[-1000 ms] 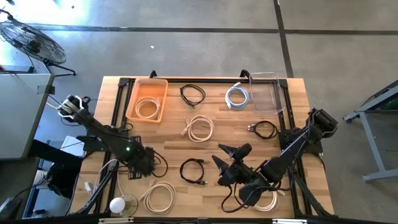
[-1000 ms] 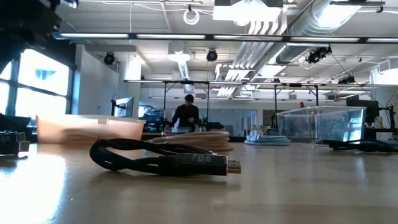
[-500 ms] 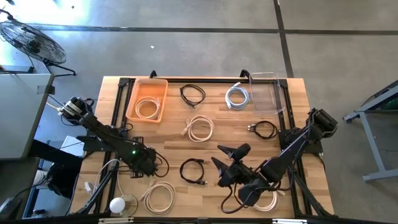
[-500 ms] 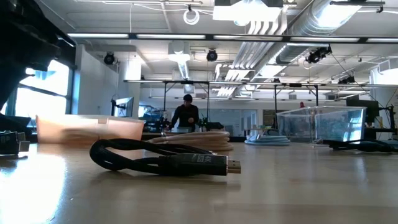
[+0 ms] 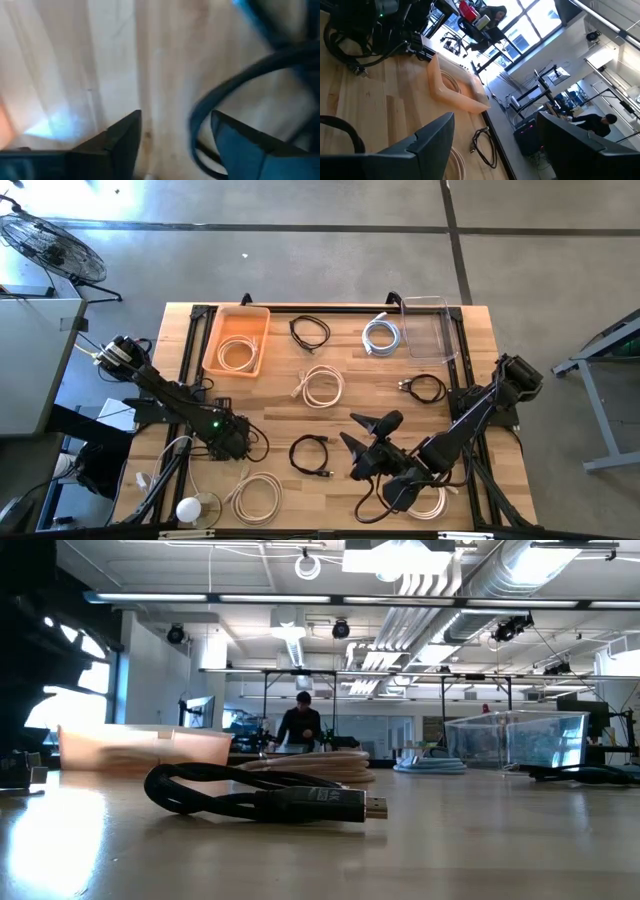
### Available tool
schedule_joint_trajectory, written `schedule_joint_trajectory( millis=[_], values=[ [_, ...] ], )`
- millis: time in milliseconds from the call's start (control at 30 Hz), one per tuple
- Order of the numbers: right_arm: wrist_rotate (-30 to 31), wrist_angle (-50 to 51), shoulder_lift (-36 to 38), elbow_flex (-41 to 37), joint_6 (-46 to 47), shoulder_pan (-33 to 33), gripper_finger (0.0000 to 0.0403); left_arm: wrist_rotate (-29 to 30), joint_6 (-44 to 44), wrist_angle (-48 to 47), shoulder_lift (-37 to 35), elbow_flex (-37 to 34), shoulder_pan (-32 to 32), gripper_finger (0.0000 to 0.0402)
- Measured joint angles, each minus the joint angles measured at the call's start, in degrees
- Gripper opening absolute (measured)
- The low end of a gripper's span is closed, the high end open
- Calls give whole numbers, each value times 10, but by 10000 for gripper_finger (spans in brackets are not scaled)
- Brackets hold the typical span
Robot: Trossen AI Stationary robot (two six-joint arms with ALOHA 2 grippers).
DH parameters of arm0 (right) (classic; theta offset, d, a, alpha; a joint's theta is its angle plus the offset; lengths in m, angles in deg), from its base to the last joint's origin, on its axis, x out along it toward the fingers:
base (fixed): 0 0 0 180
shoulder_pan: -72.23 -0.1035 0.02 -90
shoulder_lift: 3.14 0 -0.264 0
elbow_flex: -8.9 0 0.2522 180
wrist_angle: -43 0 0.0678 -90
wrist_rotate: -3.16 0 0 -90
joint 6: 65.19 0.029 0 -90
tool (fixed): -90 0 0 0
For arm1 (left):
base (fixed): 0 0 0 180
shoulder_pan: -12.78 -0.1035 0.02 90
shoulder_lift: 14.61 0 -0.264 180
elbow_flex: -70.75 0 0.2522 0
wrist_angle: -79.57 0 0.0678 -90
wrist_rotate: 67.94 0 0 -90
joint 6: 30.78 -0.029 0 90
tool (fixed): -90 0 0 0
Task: Sort HDMI cables
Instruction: Put the black HDMI cable into the transparent bin
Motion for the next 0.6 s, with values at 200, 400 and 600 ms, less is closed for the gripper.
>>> schedule_joint_trajectory(
  millis=[200, 400, 600],
  values=[
    [0, 7, 0, 0, 2, 0, 275, 4, -1, 13, 0, -16, 0, 73],
    [0, 7, 0, 0, 1, 0, 275, 20, -3, 13, 0, -16, 0, 12],
    [0, 7, 0, 0, -12, 0, 275, 30, -6, -5, -1, -7, 0, 6]
  ],
)
